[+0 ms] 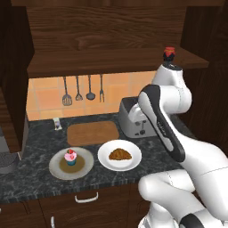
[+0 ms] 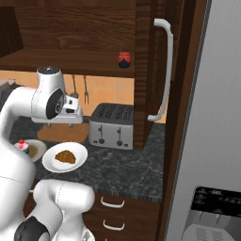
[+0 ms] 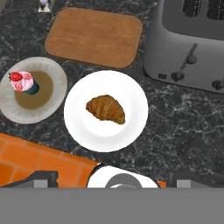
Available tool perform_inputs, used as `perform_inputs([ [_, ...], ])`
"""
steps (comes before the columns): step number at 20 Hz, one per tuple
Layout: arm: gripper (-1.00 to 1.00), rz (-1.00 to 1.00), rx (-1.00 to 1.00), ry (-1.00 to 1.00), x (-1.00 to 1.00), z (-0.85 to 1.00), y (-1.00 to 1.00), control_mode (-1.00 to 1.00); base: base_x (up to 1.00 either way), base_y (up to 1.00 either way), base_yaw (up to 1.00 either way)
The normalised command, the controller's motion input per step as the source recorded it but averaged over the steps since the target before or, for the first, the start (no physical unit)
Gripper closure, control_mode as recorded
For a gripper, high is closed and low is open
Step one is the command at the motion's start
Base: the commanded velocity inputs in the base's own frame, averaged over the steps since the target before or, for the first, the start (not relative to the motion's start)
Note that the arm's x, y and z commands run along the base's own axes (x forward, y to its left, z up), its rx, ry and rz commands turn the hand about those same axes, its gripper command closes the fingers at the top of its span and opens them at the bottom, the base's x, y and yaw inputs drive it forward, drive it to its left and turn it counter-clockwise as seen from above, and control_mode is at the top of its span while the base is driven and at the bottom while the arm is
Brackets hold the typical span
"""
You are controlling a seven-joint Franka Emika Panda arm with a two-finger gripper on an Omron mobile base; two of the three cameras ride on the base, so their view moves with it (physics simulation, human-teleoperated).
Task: From the different types of pastries on the counter, select a croissant and place it on the cutting board. Then retrieve a jar of jam from the cabinet and place it alongside the croissant on the cutting board.
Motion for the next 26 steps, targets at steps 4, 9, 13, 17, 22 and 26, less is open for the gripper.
perform_inputs([
  [4, -1.00, 0.10, 0.07, 0.00, 0.00, -0.40, 0.00, -1.00, 0.00, 0.00, 0.00],
  [9, -1.00, 0.20, 0.00, 0.00, 0.00, -0.33, 0.06, -1.00, 0.00, 0.00, 0.00],
  [13, -1.00, 0.29, -0.14, 0.00, 0.00, -0.28, 0.40, -1.00, 0.00, 0.00, 0.00],
  [17, -1.00, 0.24, -0.28, 0.00, 0.00, -0.34, 0.73, -1.00, 0.00, 0.00, 0.00],
  [22, -1.00, 0.17, -0.17, 0.00, 0.06, -0.38, 0.32, -1.00, 0.00, 0.00, 0.00],
  [26, -1.00, 0.07, -0.03, 0.00, 0.24, -0.08, 0.00, -1.00, 0.00, 0.00, 0.00],
])
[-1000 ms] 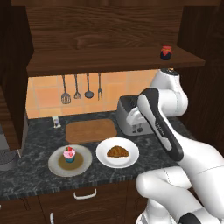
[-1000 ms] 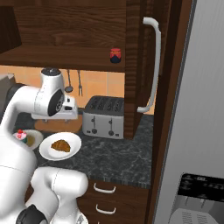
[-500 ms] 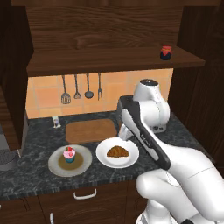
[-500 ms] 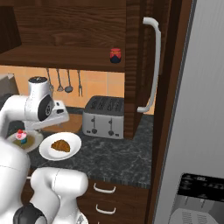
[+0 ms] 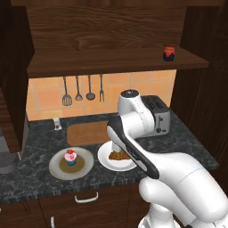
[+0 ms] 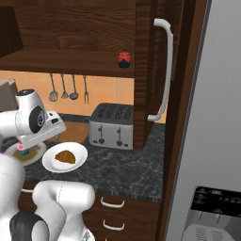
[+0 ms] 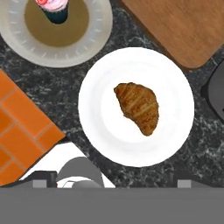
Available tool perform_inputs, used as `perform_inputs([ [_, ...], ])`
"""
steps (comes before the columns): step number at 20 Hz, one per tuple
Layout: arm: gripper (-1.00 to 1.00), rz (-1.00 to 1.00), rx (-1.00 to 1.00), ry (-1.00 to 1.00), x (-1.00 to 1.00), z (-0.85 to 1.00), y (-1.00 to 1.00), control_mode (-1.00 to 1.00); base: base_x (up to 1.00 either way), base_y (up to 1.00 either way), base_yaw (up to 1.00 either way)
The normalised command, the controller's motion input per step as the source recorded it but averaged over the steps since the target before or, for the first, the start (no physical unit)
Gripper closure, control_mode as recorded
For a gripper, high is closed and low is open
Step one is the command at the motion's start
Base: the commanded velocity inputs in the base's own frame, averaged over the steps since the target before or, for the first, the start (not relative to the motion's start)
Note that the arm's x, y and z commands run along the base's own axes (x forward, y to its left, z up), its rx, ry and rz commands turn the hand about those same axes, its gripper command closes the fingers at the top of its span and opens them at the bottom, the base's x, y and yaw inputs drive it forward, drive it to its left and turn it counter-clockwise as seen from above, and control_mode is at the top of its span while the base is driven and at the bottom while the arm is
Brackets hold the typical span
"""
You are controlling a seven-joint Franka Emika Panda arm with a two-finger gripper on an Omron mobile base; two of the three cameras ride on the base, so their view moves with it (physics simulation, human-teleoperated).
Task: From the different types of pastries on the counter, select a croissant and place it on the cutting board. Then retrieve a jar of jam from the cabinet and place it alongside the croissant on the cutting board.
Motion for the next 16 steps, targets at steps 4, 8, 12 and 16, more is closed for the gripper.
perform_inputs([
  [4, -1.00, 0.00, 0.00, 0.01, 0.18, -0.22, 0.00, -1.00, 0.00, 0.00, 0.00],
  [8, -1.00, 0.00, 0.00, 0.04, 0.16, -0.26, 0.00, -1.00, 0.00, 0.00, 0.00],
  [12, -1.00, 0.02, 0.00, 0.03, 0.20, -0.21, 0.00, -1.00, 0.00, 0.00, 0.00],
  [16, -1.00, 0.03, 0.00, 0.00, 0.24, -0.15, 0.00, -1.00, 0.00, 0.00, 0.00],
])
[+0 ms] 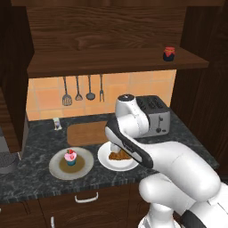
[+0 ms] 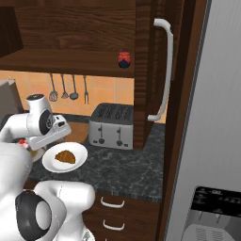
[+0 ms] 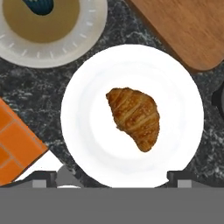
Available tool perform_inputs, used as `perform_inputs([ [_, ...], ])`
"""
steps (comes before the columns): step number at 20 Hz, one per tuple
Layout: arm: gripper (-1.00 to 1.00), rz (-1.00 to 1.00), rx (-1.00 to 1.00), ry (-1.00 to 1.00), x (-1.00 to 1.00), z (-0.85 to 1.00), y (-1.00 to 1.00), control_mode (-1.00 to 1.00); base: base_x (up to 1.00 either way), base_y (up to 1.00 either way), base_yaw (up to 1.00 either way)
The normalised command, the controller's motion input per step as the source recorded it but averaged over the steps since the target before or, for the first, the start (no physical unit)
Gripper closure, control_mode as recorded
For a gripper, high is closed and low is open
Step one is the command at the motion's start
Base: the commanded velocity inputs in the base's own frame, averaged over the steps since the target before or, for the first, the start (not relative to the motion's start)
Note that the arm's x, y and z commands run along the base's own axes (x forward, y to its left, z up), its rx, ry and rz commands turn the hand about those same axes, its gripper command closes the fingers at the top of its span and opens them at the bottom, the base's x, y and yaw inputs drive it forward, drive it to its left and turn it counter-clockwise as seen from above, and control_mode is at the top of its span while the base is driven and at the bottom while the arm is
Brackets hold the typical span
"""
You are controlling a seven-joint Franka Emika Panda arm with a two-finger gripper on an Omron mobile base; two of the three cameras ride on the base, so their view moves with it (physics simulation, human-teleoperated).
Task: From the different types of pastries on the counter, select a croissant and place it on the cutting board. Then retrieve a jar of jam from the cabinet and place it alongside the croissant on the cutting board.
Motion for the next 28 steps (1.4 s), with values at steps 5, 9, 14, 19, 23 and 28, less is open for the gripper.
perform_inputs([
  [5, -1.00, 0.02, 0.00, 0.00, 0.28, -0.16, 0.00, -1.00, 0.00, 0.00, 0.00],
  [9, -1.00, 0.00, 0.00, 0.01, 0.29, -0.25, 0.00, -1.00, 0.00, 0.00, 0.00],
  [14, -1.00, 0.00, 0.00, 0.06, 0.32, -0.39, 0.00, -1.00, 0.00, 0.00, 0.00],
  [19, -1.00, 0.00, 0.00, 0.03, 0.18, -0.23, 0.00, -1.00, 0.00, 0.00, 0.00],
  [23, -1.00, 0.01, 0.00, 0.04, 0.14, -0.27, 0.00, -1.00, 0.00, 0.00, 0.00],
  [28, -1.00, 0.02, 0.00, 0.03, 0.08, -0.20, 0.00, -1.00, 0.00, 0.00, 0.00],
])
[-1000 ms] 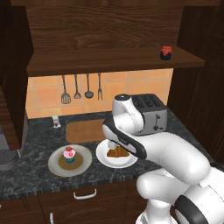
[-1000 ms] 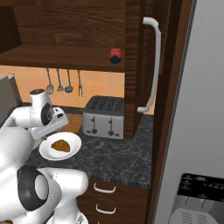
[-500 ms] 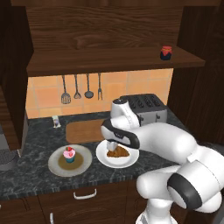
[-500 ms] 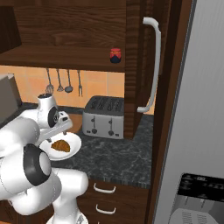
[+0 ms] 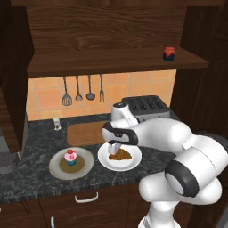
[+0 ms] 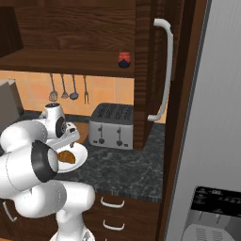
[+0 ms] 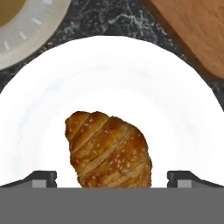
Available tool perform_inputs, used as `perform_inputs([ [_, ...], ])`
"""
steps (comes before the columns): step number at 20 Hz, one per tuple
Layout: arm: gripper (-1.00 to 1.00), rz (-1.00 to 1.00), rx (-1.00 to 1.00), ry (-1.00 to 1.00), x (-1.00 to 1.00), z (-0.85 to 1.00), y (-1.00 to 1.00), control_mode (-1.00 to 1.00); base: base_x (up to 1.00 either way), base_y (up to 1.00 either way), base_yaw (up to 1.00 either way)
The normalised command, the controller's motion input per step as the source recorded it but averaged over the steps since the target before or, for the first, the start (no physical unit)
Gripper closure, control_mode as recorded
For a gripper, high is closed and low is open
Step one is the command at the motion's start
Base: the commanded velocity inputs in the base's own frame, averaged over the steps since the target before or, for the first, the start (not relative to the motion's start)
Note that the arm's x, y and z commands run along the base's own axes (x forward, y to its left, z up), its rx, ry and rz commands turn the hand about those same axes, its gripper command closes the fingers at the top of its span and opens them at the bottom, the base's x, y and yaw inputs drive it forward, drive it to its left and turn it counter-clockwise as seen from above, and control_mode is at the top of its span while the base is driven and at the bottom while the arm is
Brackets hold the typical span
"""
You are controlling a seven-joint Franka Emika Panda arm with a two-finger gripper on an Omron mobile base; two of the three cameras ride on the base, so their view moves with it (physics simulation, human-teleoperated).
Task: From the different types of pastries on the counter, select a croissant and place it on the cutting board. Then retrieve a jar of jam from the cabinet and place it alongside the croissant on the cutting board.
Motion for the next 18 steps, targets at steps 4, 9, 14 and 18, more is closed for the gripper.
perform_inputs([
  [4, -1.00, 0.02, 0.00, 0.01, 0.00, -0.21, 0.00, -1.00, 0.00, 0.00, 0.00],
  [9, -1.00, 0.03, 0.00, 0.01, 0.00, -0.25, 0.00, -1.00, 0.00, 0.00, 0.00],
  [14, -1.00, 0.01, 0.00, 0.01, 0.00, -0.26, 0.00, -1.00, 0.00, 0.00, 0.00],
  [18, -1.00, 0.01, 0.00, 0.01, 0.00, -0.14, 0.00, -1.00, 0.00, 0.00, 0.00],
])
